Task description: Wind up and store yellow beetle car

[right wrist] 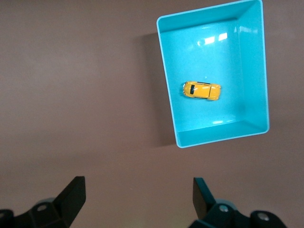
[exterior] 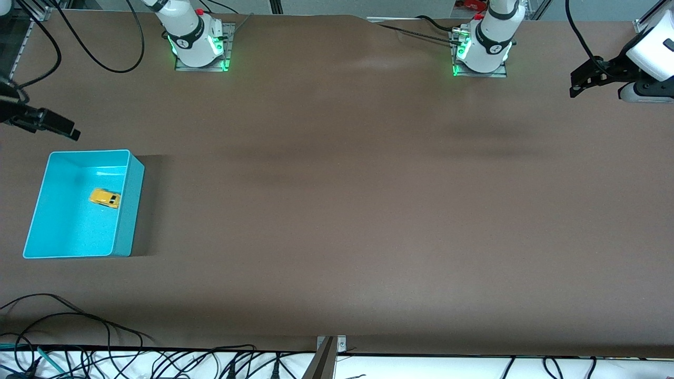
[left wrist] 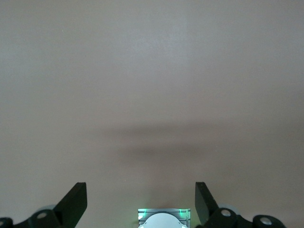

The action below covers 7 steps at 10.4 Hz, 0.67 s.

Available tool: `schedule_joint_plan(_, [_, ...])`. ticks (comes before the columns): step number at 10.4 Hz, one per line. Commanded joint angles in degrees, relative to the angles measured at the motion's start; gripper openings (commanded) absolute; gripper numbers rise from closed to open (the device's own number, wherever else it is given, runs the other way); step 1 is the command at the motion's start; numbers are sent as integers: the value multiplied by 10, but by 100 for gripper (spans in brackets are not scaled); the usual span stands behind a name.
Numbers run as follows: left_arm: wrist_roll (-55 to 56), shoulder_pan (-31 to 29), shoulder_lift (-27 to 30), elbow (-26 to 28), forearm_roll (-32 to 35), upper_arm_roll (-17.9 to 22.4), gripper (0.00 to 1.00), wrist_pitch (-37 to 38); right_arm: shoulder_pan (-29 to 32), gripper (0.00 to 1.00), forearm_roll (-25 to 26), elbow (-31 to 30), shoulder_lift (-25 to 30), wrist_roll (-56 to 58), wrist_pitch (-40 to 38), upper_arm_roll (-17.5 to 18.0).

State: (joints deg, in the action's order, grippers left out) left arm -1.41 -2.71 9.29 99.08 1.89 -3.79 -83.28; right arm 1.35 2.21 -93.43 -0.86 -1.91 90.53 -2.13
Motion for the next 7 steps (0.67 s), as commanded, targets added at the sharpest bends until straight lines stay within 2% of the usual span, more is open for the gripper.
schedule_joint_plan(1, [3,2,-5,-14,3,-2,100,11,5,100,24,-12,15,38,-5,26])
schedule_joint_plan(3, [1,2,-5,-14,3,-3,100,11,6,100,-4,13,10,38,-28,27])
schedule_joint_plan(7, [2,2,-3,-15,4,-22,100,11,6,100,-7,16,11,38,-33,27])
